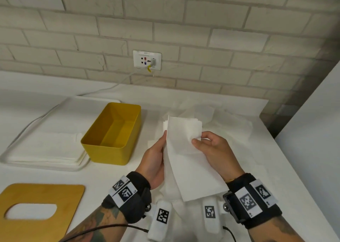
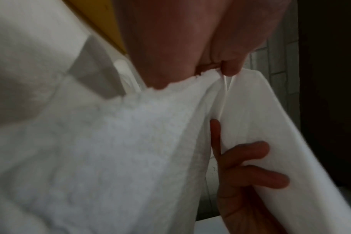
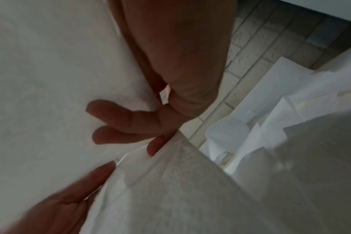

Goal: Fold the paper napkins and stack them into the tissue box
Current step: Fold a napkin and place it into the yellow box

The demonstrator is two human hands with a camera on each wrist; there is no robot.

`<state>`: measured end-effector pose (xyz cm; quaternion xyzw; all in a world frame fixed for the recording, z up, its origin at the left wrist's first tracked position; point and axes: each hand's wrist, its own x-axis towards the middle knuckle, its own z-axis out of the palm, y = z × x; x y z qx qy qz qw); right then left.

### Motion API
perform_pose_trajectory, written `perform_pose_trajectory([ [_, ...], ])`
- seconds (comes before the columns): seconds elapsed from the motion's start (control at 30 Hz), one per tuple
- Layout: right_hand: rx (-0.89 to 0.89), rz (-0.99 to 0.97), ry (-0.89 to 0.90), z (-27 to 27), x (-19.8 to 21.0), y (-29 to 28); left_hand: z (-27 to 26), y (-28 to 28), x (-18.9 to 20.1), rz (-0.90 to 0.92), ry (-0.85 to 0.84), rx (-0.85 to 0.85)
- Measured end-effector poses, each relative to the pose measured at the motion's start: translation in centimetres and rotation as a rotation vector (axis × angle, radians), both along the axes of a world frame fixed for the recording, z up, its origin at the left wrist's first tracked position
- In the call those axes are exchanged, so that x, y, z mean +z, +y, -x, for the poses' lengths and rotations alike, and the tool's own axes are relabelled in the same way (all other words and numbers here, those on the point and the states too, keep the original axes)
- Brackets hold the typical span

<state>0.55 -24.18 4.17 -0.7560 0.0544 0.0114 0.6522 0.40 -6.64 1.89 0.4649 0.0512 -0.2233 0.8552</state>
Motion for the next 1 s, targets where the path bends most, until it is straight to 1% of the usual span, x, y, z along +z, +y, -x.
perform_pose_trajectory([
  [0.13, -0.005, 0.050, -0.003, -0.1, -0.7, 0.1, -0.1, -0.2, -0.2, 0.008, -0.002, -0.003],
  [0.2, -0.011, 0.062, -0.002, 0.1, -0.5, 0.3, 0.1, -0.3, -0.3, -0.038, -0.021, -0.005],
  [0.33, 0.010, -0.054, 0.062, 1.5, -0.7, 1.0, -0.4, -0.1, -0.9, -0.109, -0.032, 0.009],
  [0.4, 0.065, -0.057, 0.122, 2.9, -1.8, 0.8, -0.8, 0.0, -1.2, -0.092, -0.020, 0.037],
  [0.5, 0.229, -0.040, 0.279, 5.8, -3.1, -0.6, -1.5, 0.3, -1.3, -0.075, -0.012, 0.074],
  [0.53, 0.257, -0.033, 0.312, 6.7, -3.2, -1.6, -1.5, 0.4, -1.3, -0.070, -0.016, 0.085],
  [0.57, 0.239, 0.000, 0.317, 7.4, -2.9, -2.9, -1.6, 0.4, -1.3, -0.062, -0.021, 0.091],
  [0.6, 0.179, 0.039, 0.302, 7.9, -2.5, -4.4, -1.5, 0.4, -1.3, -0.055, -0.025, 0.090],
  [0.63, 0.086, 0.082, 0.277, 8.0, -2.1, -6.3, -1.4, 0.3, -1.2, -0.051, -0.028, 0.087],
  [0.7, -0.157, 0.180, 0.244, 7.5, -1.6, -10.6, -1.1, 0.2, -1.1, -0.049, -0.024, 0.082],
  [0.77, -0.377, 0.313, 0.270, 6.4, -2.0, -15.0, -0.6, -0.1, -0.9, -0.055, -0.014, 0.075],
  [0.8, -0.429, 0.386, 0.309, 6.1, -2.5, -16.6, -0.3, -0.4, -0.8, -0.061, -0.009, 0.069],
  [0.83, -0.425, 0.460, 0.350, 5.6, -3.3, -17.9, 0.0, -0.6, -0.7, -0.068, -0.005, 0.066],
  [0.87, -0.377, 0.530, 0.379, 5.0, -4.2, -19.0, 0.3, -0.9, -0.6, -0.071, 0.000, 0.061],
  [0.93, -0.191, 0.658, 0.361, 3.9, -5.0, -19.8, 0.7, -1.3, -0.3, -0.078, 0.008, 0.045],
  [1.0, 0.029, 0.790, 0.324, 2.6, -4.8, -19.6, 1.1, -1.4, -0.2, -0.100, 0.022, 0.037],
])
